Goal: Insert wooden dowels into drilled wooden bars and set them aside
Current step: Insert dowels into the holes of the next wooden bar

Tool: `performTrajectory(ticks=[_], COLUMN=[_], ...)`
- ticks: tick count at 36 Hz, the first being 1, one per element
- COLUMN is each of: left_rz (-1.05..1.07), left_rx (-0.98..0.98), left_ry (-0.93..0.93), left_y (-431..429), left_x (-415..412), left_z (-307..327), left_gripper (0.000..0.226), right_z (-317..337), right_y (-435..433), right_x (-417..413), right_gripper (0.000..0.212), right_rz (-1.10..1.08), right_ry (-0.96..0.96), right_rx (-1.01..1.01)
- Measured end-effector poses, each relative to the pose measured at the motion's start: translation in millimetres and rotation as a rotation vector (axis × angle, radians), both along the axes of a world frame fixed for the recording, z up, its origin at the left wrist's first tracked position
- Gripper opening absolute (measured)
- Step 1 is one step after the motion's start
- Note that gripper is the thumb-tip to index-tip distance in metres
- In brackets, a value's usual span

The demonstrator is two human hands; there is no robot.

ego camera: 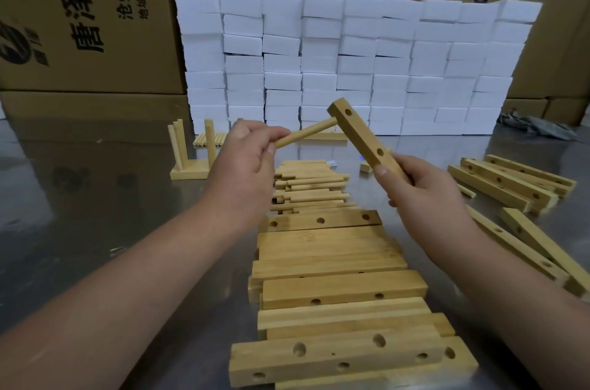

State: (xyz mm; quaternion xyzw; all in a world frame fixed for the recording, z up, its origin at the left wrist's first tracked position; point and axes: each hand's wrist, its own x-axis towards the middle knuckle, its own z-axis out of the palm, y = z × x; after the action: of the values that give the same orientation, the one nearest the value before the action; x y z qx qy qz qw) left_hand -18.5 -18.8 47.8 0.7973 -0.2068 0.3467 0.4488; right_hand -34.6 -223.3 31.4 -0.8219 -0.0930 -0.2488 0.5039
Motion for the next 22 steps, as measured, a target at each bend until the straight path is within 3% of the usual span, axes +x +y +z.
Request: performTrajectory(ticks=[7,18,22], left_rz=[0.068,0.096,0.118], left_rx=[0.244,0.259,0.264], left_ry=[0.039,-0.016,-0.019], left_y=[1.8,1.6,2.4], left_x=[2.1,-0.8,0.0], left_z=[-12.9,-11.7,-12.7], left_gripper=[0.029,0.033,0.032], right_z=[-1.3,-0.9,0.0], right_y=[1.0,5.7,4.9], right_x=[-0.1,-4.7,-6.5], right_gripper=[0.011,0.024,0.040], right_rz=[-0.035,0.122,0.196], right_ry=[0.013,0.092,0.058], right_rx=[-0.070,-0.070,-0.054])
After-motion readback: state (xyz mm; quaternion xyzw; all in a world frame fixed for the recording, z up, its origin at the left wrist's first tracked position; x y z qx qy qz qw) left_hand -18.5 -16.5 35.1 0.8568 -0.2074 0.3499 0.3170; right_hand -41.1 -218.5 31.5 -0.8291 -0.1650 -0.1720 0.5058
